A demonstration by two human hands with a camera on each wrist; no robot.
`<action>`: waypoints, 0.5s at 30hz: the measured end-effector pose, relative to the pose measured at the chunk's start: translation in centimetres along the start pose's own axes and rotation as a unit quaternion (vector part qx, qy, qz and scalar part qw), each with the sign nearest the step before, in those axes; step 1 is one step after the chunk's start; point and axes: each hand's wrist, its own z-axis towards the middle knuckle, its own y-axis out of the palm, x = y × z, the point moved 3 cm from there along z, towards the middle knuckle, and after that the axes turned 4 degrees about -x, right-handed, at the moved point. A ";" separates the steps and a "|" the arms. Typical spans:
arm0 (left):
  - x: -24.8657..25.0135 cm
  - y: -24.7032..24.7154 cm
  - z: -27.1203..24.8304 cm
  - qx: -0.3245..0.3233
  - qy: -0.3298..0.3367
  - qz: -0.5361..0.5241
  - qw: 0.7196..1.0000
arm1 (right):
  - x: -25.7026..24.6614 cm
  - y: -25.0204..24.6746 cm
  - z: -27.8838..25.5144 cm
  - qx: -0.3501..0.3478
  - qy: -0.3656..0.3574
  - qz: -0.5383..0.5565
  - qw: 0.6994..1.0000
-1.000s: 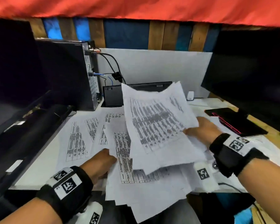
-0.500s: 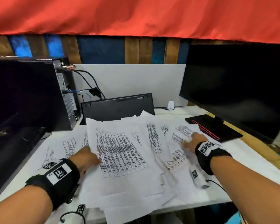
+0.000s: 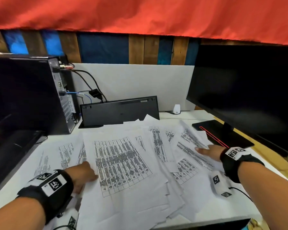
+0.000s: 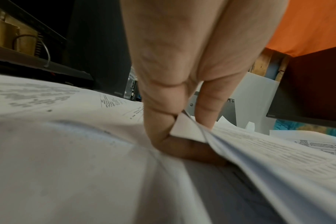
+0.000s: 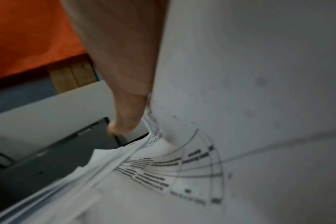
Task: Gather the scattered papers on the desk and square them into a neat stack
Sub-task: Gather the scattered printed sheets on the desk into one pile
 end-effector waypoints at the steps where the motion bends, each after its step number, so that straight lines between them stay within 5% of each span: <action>1: 0.0 0.0 0.1 -0.007 0.000 -0.003 1.000 | -0.6 0.2 0.0 -0.012 -0.018 -0.011 1.000; 4: 0.0 -0.1 -0.1 -0.005 -0.004 0.007 1.000 | -1.9 0.5 -0.3 0.003 -0.038 -0.042 0.998; 9: 0.0 -0.3 -0.3 -0.006 -0.007 0.011 1.000 | -5.0 -4.2 -4.2 0.160 -0.075 0.010 0.984; 15: 0.5 -0.3 -1.4 -0.010 0.008 0.025 1.000 | -8.7 -12.3 -13.6 0.406 -0.154 -0.001 0.901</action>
